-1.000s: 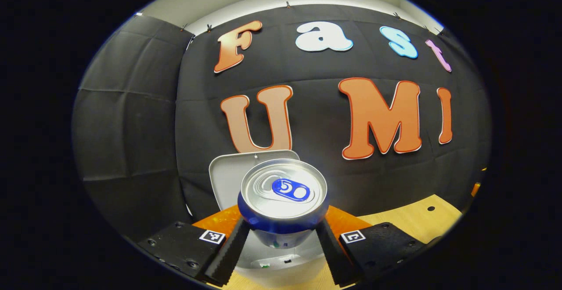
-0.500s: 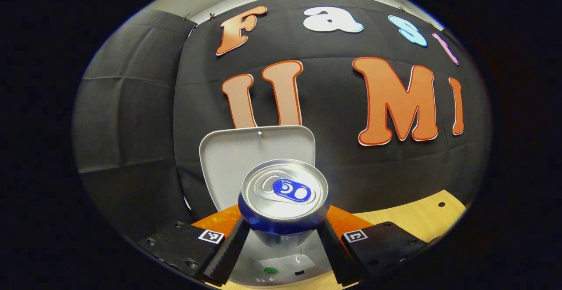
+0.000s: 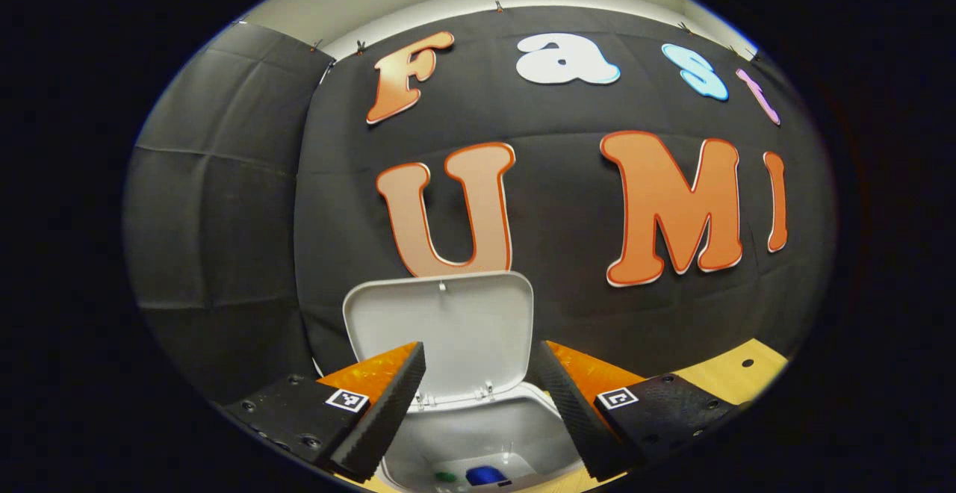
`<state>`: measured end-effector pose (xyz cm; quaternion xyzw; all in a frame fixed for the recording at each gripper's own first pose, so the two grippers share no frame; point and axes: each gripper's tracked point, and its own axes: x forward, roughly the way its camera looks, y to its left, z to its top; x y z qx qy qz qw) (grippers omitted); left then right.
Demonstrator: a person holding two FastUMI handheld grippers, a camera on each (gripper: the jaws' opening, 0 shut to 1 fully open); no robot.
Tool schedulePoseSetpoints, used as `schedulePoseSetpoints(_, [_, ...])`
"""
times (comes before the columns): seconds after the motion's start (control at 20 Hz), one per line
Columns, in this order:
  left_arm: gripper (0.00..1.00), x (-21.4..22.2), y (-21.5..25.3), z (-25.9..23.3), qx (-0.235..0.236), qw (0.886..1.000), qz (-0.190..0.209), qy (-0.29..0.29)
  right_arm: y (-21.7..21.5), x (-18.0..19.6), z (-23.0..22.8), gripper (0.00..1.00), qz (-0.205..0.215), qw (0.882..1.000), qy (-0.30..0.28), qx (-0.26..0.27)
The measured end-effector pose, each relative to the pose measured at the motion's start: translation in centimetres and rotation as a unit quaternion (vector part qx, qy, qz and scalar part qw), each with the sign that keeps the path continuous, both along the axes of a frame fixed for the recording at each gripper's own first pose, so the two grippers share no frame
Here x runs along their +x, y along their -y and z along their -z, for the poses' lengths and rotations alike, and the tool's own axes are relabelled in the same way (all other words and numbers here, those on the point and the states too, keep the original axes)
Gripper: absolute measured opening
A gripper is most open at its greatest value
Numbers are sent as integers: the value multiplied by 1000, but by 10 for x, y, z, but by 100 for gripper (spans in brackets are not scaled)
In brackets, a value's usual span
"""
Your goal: Press the lid of the desktop garbage bin to open it, pick up the crumpled paper on the desktop and throw it into the bin, then pick up the pop can on the desktop and drop it into the bin, and finally close the garbage bin lid.
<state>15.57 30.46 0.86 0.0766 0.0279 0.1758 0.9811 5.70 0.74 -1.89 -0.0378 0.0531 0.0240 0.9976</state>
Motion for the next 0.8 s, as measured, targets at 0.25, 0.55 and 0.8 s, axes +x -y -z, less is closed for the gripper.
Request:
schedulePoseSetpoints(0.25, [97, 12, -3, -74, 53, 997, 3, 56, 3, -1, -3, 92, 0, 1000, 2, 2])
schedulePoseSetpoints(0.55, [97, 35, 13, -79, 80, 995, 20, 58, 5, -4, 2, 92, 5, 1000, -5, 3])
schedulePoseSetpoints(0.8, [97, 54, -6, -72, 59, 997, 20, 47, -4, -13, 2, 92, 21, 1000, -6, -3])
